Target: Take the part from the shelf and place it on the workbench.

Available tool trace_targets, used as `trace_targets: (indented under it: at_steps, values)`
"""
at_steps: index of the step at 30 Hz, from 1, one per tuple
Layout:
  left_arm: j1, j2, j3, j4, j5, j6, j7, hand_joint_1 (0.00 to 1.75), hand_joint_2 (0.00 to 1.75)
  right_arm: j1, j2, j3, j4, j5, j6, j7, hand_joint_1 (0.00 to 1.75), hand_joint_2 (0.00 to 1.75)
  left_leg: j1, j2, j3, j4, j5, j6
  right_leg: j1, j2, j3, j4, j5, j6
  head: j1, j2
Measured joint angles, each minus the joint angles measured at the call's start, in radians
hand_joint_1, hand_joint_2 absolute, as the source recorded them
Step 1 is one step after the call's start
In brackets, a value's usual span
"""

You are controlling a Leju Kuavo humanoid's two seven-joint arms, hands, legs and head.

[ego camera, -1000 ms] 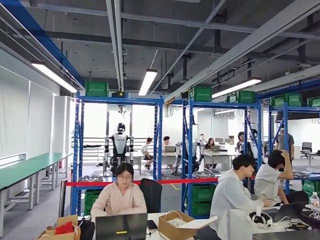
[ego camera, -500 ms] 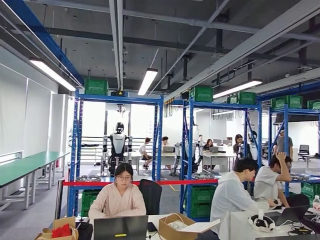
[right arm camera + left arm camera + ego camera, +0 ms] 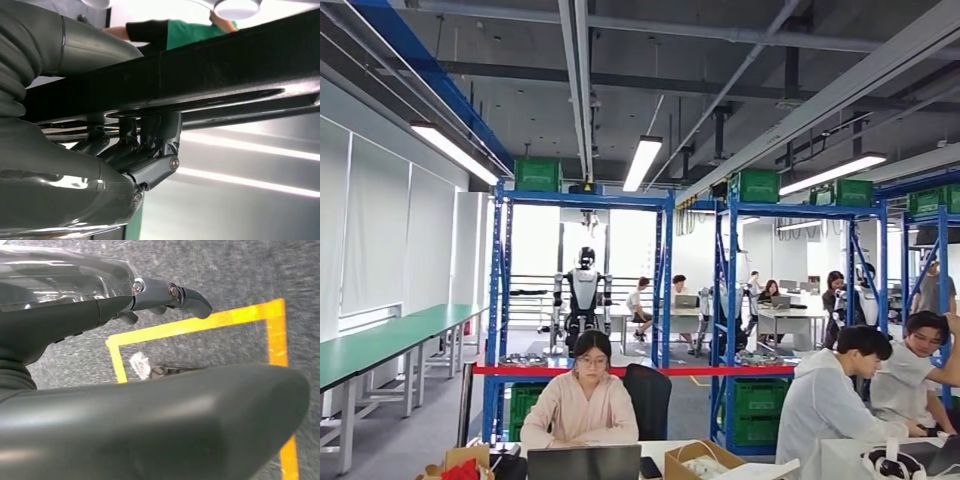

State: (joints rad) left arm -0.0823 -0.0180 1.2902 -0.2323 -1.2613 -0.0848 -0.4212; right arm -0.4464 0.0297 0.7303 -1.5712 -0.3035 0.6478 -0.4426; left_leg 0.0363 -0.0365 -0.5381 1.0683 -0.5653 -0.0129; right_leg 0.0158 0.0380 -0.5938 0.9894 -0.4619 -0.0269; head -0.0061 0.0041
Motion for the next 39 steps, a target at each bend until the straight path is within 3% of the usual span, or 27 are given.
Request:
trace_targets:
  at_steps: [3,4,5,8,9,10,14,16,18,19,20,21,23,25,28,30,34,35,36,39]
  values:
    - [-0.005,0.003,0.000,0.000,0.002,0.001,-0.002,0.00,1.75,-0.005,0.000,0.001,0.004,-0.001,0.000,0.000,1.75,1.75,-0.005,0.017,-0.109,0.163,-0.060,-0.003,-0.001,-0.009,0.022,-0.006,-0.016,-0.005,0.000,0.000]
    - [-0.003,0.004,0.000,0.000,0.002,0.001,-0.003,0.00,1.75,-0.003,0.000,0.002,0.007,-0.001,0.000,0.000,1.75,1.75,-0.005,0.018,-0.141,0.200,-0.064,-0.006,-0.001,-0.010,0.029,-0.006,-0.022,-0.006,0.000,-0.001]
    - [-0.001,0.004,0.000,0.000,0.002,0.001,-0.003,0.00,1.75,-0.002,0.000,0.003,0.009,-0.001,0.000,0.000,1.75,1.75,-0.005,0.018,-0.159,0.205,-0.047,-0.010,-0.002,-0.010,0.038,-0.006,-0.029,-0.005,0.000,-0.001]
    - [0.001,0.004,0.000,0.000,0.002,0.002,-0.002,0.00,1.75,-0.002,0.000,0.005,0.012,-0.003,0.001,-0.001,1.75,1.75,-0.003,0.021,-0.133,0.062,0.084,-0.017,-0.003,-0.009,0.070,0.000,-0.058,0.006,0.000,-0.001]
    - [0.000,0.004,0.000,0.000,0.002,0.002,0.001,0.00,1.75,-0.003,0.000,0.005,0.012,-0.004,0.001,-0.002,1.75,1.75,-0.005,0.022,-0.121,0.015,0.108,-0.014,-0.003,-0.009,0.074,0.004,-0.067,0.011,0.000,-0.001]
    - [0.000,0.004,0.000,0.000,0.002,0.002,0.004,0.00,1.75,-0.003,0.000,0.006,0.011,-0.004,0.000,-0.004,1.75,1.75,-0.008,0.023,-0.117,-0.010,0.117,-0.007,-0.002,-0.009,0.073,0.009,-0.074,0.017,-0.001,-0.001]
    - [0.004,0.002,0.000,0.000,0.002,0.004,0.018,0.00,1.75,-0.003,0.000,-0.001,-0.006,-0.007,-0.005,-0.011,1.75,1.75,-0.011,0.025,-0.117,-0.017,0.107,0.018,-0.004,-0.012,0.062,0.030,-0.098,0.037,-0.001,-0.001]
    - [0.003,0.001,0.000,0.000,0.002,0.006,0.021,0.00,1.75,-0.008,0.000,-0.008,-0.020,-0.006,-0.006,-0.011,1.75,1.75,-0.008,0.026,-0.111,-0.019,0.102,0.026,-0.009,-0.021,0.022,0.111,-0.138,0.049,-0.001,-0.001]
    - [0.002,0.001,0.000,0.000,0.002,0.008,0.024,0.00,1.75,-0.011,-0.001,-0.012,-0.028,-0.005,-0.006,-0.011,1.75,1.75,-0.008,0.027,-0.107,-0.019,0.096,0.031,-0.014,-0.026,-0.061,0.250,-0.184,0.057,-0.001,-0.001]
    - [0.001,0.001,0.000,0.000,0.002,0.008,0.025,0.00,1.75,-0.012,-0.002,-0.014,-0.031,-0.004,-0.006,-0.011,1.75,1.75,-0.008,0.028,-0.105,-0.019,0.093,0.032,-0.016,-0.026,-0.097,0.301,-0.191,0.059,-0.001,-0.001]
    - [0.001,0.001,0.000,0.000,0.002,0.008,0.027,0.00,1.75,-0.013,-0.002,-0.017,-0.034,-0.003,-0.006,-0.010,1.75,1.75,-0.008,0.028,-0.101,-0.019,0.091,0.032,-0.016,-0.027,-0.116,0.316,-0.179,0.059,-0.001,-0.001]
    - [0.002,0.001,0.000,0.000,0.001,0.008,0.027,0.00,1.75,-0.015,-0.003,-0.020,-0.039,-0.002,-0.007,-0.010,1.75,1.75,-0.008,0.027,-0.096,-0.019,0.088,0.032,-0.016,-0.027,-0.114,0.291,-0.148,0.057,-0.001,-0.001]
    - [0.001,0.000,0.000,0.000,-0.001,0.008,0.027,0.00,1.75,-0.029,-0.003,-0.029,-0.052,-0.002,-0.009,-0.009,1.75,1.75,-0.008,0.026,-0.085,-0.020,0.082,0.029,-0.013,-0.027,-0.066,0.160,-0.064,0.047,-0.001,-0.001]
    - [0.000,-0.002,0.000,0.000,-0.004,0.008,0.028,0.00,1.75,-0.053,-0.003,-0.038,-0.065,0.000,-0.011,-0.004,1.75,1.75,-0.009,0.026,-0.078,-0.022,0.078,0.022,-0.006,-0.028,-0.024,0.059,-0.022,0.035,-0.001,-0.001]
    - [-0.002,-0.003,-0.001,0.000,-0.011,0.007,0.028,0.00,1.75,-0.094,0.001,-0.048,-0.072,0.007,-0.023,0.023,1.75,1.75,-0.008,0.028,-0.075,-0.029,0.076,0.006,-0.003,-0.027,-0.013,0.030,-0.020,0.023,-0.001,-0.001]
    - [-0.006,-0.003,-0.003,0.000,-0.021,0.004,0.028,0.00,1.75,-0.136,0.008,-0.055,-0.060,0.042,-0.061,0.048,1.75,1.75,-0.009,0.029,-0.082,-0.008,0.056,-0.001,-0.007,-0.028,-0.005,0.015,-0.012,0.012,-0.001,-0.002]
    - [-0.015,-0.003,-0.013,0.000,-0.042,0.000,0.031,0.00,1.75,-0.268,0.027,-0.066,0.063,0.215,-0.189,0.079,1.75,1.75,-0.010,0.029,-0.179,0.207,-0.045,-0.008,-0.006,-0.031,-0.001,0.008,-0.007,0.005,-0.001,-0.002]
    - [-0.018,-0.003,-0.018,0.000,-0.046,0.000,0.034,0.00,1.75,-0.301,0.033,-0.067,0.112,0.251,-0.213,0.086,1.75,1.75,-0.010,0.029,-0.191,0.230,-0.044,-0.010,-0.006,-0.031,-0.001,0.009,-0.007,0.005,-0.001,-0.002]
    - [-0.022,-0.003,-0.023,0.000,-0.051,-0.001,0.038,0.00,1.75,-0.333,0.041,-0.069,0.165,0.283,-0.238,0.092,1.75,1.75,-0.010,0.029,-0.185,0.215,-0.025,-0.011,-0.006,-0.031,-0.001,0.011,-0.008,0.005,-0.001,-0.002]
    - [-0.039,-0.003,-0.040,0.000,-0.063,-0.004,0.049,0.00,1.75,-0.431,0.072,-0.083,0.330,0.363,-0.305,0.091,1.75,1.75,-0.006,0.030,-0.105,0.041,0.067,-0.013,-0.005,-0.030,-0.006,0.027,-0.016,0.014,-0.001,-0.002]
